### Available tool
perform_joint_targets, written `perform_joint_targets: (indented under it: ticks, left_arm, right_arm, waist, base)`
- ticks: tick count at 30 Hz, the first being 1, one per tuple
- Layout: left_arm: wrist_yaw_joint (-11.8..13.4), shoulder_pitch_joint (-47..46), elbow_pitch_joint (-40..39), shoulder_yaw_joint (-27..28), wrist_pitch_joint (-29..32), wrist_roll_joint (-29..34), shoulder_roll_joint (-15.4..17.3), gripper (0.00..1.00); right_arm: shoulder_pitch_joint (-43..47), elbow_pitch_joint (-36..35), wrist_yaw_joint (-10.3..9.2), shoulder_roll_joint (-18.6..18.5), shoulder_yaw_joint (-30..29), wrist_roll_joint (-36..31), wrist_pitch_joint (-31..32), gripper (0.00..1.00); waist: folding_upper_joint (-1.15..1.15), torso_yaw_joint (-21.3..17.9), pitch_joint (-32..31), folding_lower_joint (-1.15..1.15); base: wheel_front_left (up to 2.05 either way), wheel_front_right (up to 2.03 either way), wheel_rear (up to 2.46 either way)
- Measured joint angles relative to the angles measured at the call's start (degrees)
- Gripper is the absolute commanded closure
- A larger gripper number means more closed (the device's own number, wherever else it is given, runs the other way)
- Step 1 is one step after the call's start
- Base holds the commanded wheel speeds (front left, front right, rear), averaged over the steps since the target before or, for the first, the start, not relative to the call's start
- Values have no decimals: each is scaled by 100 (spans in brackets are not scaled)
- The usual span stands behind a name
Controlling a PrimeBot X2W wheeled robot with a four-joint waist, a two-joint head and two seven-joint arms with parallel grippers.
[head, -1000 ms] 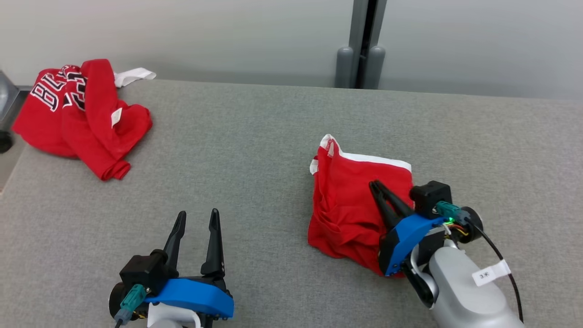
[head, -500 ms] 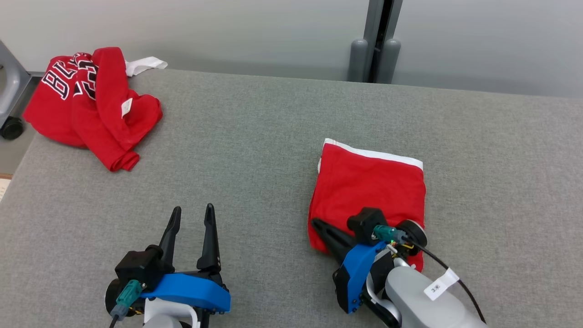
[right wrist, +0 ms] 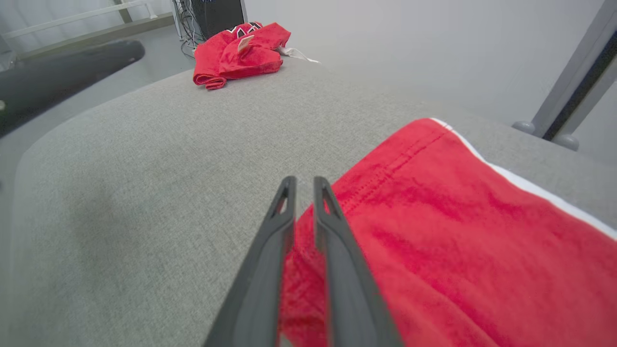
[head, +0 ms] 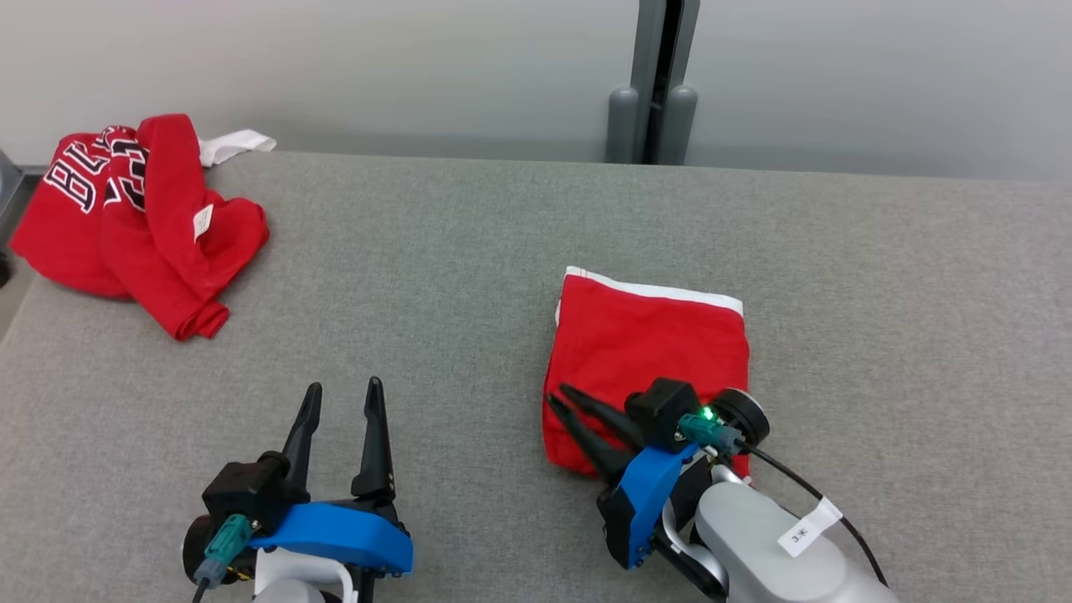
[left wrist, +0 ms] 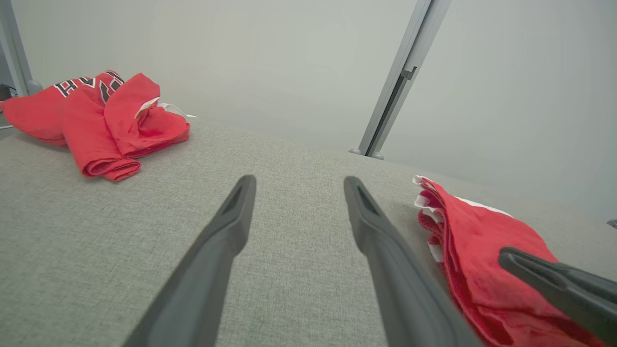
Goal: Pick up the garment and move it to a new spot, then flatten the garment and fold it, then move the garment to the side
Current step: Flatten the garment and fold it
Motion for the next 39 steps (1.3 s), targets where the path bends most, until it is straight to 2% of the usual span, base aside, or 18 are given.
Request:
perform_joint_targets:
  ticks: [1,2,7,15,20,24,39]
  left_arm:
    - [-5,-5,9,13,0,3,14,0]
    - [-11,-13,20,23,0,16,29,0]
    - [-53,-65,119,38,0,91,35,0]
    - [-124,106,310,133,-5,119,-38,0]
    - [-122,384,354,309,-5,124,-80,0]
    - [-121,568,346,414,-5,177,-113,0]
    - [-148,696,409,597,-5,416,-220,0]
  right_arm:
    - [14,-57,0,2,-96,-42,-15,11]
    - [35,-120,0,3,-219,-90,-22,0]
    - [396,-728,0,3,-1311,-514,-48,0]
    - [1771,-1769,0,0,-3318,-1328,-48,0]
    - [2653,-2332,-1,-3,-4194,-1423,-49,0]
    - [3028,-2605,0,-4,-4457,-1419,-54,0]
    - [3201,-2615,0,-2,-4397,-1405,-56,0]
  waist:
    - [0,-22,-34,0]
    - [0,-46,-68,0]
    - [0,-171,-269,0]
    - [0,-367,-604,-1]
    - [0,-480,-707,-1]
    - [0,-539,-711,-1]
    - [0,-518,-693,-1]
  base:
    - [0,0,0]
    - [0,0,0]
    - [0,0,0]
    - [0,0,0]
    - [0,0,0]
    - [0,0,0]
    - [0,0,0]
